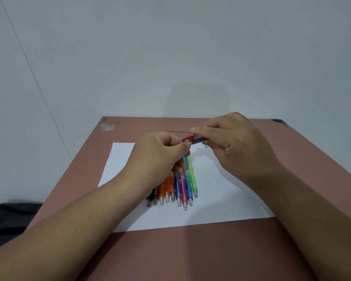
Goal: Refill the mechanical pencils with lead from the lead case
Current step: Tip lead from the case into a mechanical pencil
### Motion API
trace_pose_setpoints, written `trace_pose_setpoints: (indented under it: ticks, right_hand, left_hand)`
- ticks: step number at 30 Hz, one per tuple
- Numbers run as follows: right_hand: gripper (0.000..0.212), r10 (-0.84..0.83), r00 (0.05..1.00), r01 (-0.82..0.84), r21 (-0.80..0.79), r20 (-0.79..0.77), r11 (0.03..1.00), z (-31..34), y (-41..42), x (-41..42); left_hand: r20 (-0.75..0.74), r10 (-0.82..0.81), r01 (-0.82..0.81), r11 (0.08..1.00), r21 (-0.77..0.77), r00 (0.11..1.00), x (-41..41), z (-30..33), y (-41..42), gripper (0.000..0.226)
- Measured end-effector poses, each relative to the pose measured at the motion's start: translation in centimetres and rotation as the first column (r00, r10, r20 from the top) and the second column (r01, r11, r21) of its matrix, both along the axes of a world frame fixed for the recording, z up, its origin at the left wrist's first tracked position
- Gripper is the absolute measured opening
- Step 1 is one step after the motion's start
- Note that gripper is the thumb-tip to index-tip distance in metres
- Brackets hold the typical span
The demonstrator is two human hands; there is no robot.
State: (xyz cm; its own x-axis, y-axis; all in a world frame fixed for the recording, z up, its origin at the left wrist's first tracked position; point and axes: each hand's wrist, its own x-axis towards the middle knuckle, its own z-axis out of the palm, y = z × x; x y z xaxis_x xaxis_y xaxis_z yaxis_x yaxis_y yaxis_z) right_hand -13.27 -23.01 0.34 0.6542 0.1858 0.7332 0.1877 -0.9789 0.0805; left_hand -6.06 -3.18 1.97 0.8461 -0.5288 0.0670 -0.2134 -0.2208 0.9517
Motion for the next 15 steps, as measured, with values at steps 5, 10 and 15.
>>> trace_pose_setpoints:
  ticks: [5, 10, 15]
  right_hand:
    - [0.037, -0.009, 1.0, 0.009, 0.001, -0.014, 1.0, 0.04, 0.0, -0.06]
    - [0.037, -0.025, 1.0, 0.025, -0.001, -0.013, 1.0, 0.11, -0.09, -0.13]
    - [0.038, -0.04, 0.999, 0.04, 0.008, -0.017, 0.999, 0.17, -0.35, -0.27]
  left_hand:
    - [-0.007, -0.001, 0.001, 1.0, 0.002, 1.0, 0.02, -0.01, -0.02, 0.021]
    - [-0.004, 0.004, -0.004, 1.0, 0.009, 1.0, 0.03, 0.04, 0.01, 0.02]
    - [-0.019, 0.013, -0.013, 1.0, 0.02, 1.0, 0.34, 0.12, 0.16, 0.017]
